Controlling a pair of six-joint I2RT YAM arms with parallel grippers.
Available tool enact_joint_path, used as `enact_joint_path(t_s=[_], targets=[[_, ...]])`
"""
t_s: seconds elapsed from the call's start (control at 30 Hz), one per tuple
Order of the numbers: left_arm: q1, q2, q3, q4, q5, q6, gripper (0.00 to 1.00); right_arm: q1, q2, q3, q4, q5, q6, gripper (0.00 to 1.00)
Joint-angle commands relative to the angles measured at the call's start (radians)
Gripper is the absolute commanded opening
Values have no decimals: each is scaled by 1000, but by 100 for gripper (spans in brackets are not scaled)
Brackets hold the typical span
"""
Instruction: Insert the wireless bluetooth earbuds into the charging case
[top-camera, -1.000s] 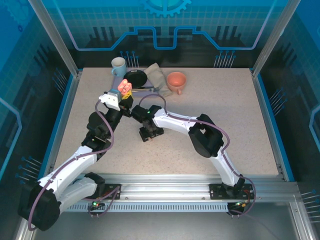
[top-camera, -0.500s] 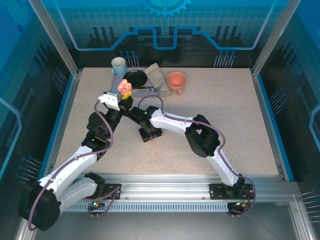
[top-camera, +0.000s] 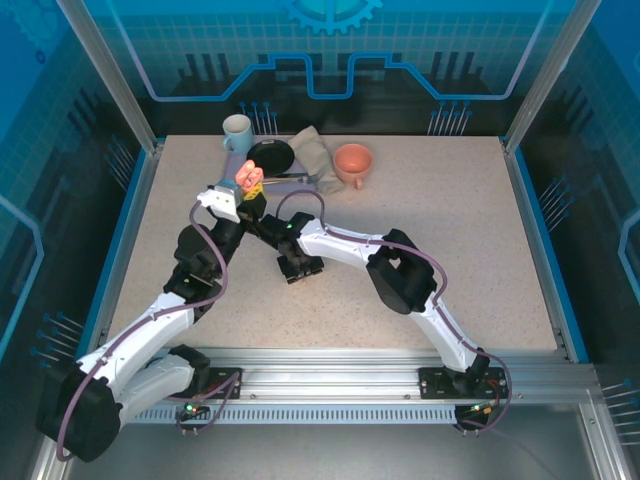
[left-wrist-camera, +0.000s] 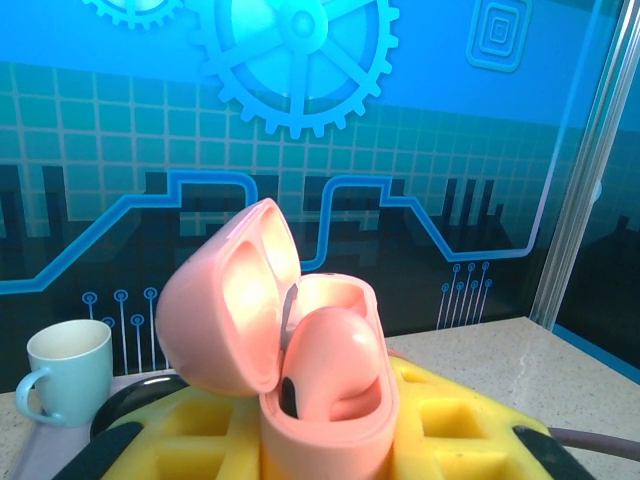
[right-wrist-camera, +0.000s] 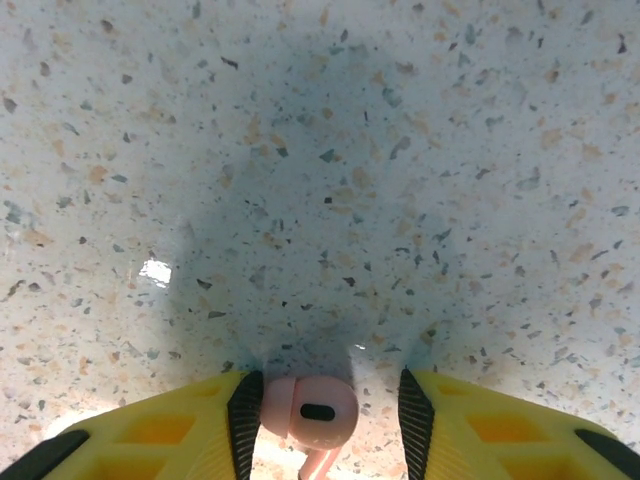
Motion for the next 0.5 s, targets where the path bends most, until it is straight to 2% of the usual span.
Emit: enact_joint_path(t_s=[0.0, 0.47], targets=[[10, -15, -16, 42, -11, -15, 0, 16, 38, 11, -22, 2, 21, 44], [10, -10, -12, 42, -10, -20, 0, 7, 15, -33, 1, 2, 30, 33]])
